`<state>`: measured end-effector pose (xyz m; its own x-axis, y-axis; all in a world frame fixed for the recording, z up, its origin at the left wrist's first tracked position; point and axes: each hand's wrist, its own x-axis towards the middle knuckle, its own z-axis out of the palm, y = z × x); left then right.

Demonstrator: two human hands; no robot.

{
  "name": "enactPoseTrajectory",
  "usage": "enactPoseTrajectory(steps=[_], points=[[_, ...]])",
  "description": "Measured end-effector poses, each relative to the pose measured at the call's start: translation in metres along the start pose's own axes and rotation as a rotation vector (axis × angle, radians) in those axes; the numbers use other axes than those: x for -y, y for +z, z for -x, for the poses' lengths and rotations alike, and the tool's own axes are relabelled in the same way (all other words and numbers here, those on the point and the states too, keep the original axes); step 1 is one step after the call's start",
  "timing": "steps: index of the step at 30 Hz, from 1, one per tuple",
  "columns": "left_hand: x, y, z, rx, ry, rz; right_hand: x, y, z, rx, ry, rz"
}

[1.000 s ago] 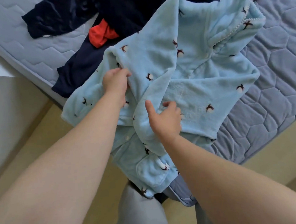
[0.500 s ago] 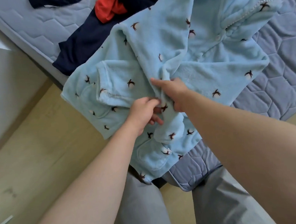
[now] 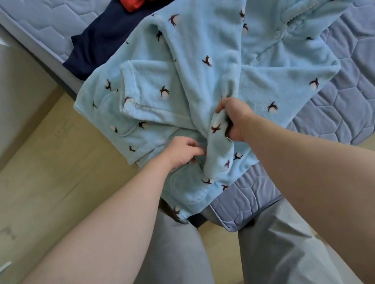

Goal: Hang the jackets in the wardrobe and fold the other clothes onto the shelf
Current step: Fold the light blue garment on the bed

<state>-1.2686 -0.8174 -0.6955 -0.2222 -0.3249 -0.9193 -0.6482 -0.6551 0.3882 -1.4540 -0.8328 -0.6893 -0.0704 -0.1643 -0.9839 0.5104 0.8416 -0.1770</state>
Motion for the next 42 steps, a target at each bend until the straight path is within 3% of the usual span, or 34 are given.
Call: enactPoseTrajectory(steps=[4, 6, 9, 15, 21, 24, 26, 33, 37, 42], points=[[0.018, 0.012, 0.000, -0.183, -0.044, 0.085, -0.009, -0.007, -0.001, -0.123, -0.015, 0.370], [0.021, 0.018, -0.003, -0.229, -0.057, 0.072, -0.015, -0.012, -0.004, -0.181, -0.054, 0.405], [0.013, 0.030, -0.006, -0.215, -0.058, 0.205, -0.025, -0.015, -0.004, -0.183, -0.112, 0.368], [-0.002, 0.039, -0.016, -0.055, -0.118, 0.514, -0.042, -0.032, -0.005, -0.051, 0.057, 0.019], [0.018, 0.022, -0.019, -0.390, -0.031, -0.005, -0.060, -0.051, -0.010, -0.184, -0.057, 0.378], [0.032, 0.020, -0.016, -0.297, -0.078, 0.133, -0.068, -0.046, -0.007, -0.195, -0.121, 0.492], [0.040, 0.022, -0.015, -0.234, -0.142, 0.170, -0.070, -0.040, -0.003, -0.149, -0.062, 0.502], [0.046, 0.019, -0.013, -0.398, -0.126, 0.160, -0.088, -0.042, 0.003, 0.003, 0.172, 0.811], [0.047, 0.018, -0.014, -0.406, -0.142, 0.017, -0.092, -0.045, -0.003, 0.046, 0.174, 0.753], [0.050, 0.014, -0.011, -0.339, -0.222, 0.182, -0.098, -0.056, -0.008, 0.100, 0.136, 0.925]])
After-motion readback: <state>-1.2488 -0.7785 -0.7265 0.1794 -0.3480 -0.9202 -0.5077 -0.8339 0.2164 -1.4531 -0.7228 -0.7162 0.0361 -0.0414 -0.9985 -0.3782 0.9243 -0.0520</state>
